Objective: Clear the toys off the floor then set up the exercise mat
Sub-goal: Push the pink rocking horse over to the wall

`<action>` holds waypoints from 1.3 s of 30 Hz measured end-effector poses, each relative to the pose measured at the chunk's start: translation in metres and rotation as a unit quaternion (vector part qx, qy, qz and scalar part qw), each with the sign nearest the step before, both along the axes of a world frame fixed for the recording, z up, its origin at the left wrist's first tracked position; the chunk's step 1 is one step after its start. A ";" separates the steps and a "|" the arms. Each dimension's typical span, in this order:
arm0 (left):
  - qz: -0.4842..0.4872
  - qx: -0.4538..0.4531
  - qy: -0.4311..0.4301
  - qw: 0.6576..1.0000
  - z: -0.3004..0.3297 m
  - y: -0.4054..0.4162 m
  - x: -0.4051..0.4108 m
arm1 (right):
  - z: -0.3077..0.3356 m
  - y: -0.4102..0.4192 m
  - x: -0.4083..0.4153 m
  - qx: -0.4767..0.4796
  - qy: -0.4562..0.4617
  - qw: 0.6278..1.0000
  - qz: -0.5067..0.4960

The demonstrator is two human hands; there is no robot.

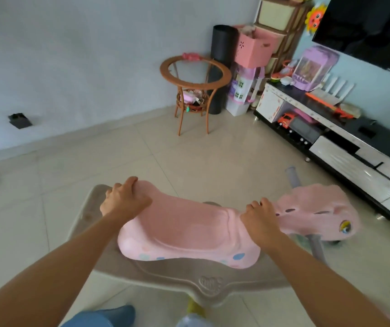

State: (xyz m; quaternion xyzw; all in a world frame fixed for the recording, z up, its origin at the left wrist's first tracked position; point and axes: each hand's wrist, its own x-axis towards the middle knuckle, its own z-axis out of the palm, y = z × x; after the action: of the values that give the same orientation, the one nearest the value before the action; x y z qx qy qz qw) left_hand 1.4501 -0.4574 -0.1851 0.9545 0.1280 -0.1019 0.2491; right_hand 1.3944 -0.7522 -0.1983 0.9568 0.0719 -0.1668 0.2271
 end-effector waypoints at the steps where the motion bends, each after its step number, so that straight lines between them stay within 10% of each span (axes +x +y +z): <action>1: 0.012 0.001 -0.003 1.000 0.001 -0.002 0.014 | 0.000 -0.003 0.022 0.001 -0.001 1.000 0.009; 39: 0.189 -0.009 0.017 0.982 -0.020 0.215 0.552 | -0.019 0.215 0.658 -0.029 0.044 0.982 0.179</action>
State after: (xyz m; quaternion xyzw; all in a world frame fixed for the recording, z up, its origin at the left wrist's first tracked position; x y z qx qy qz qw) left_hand 2.0016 -0.2424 -0.2051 0.9090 0.3095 -0.0702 0.2700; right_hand 2.0528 -0.5374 -0.2172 0.9133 0.2470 -0.1673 0.2773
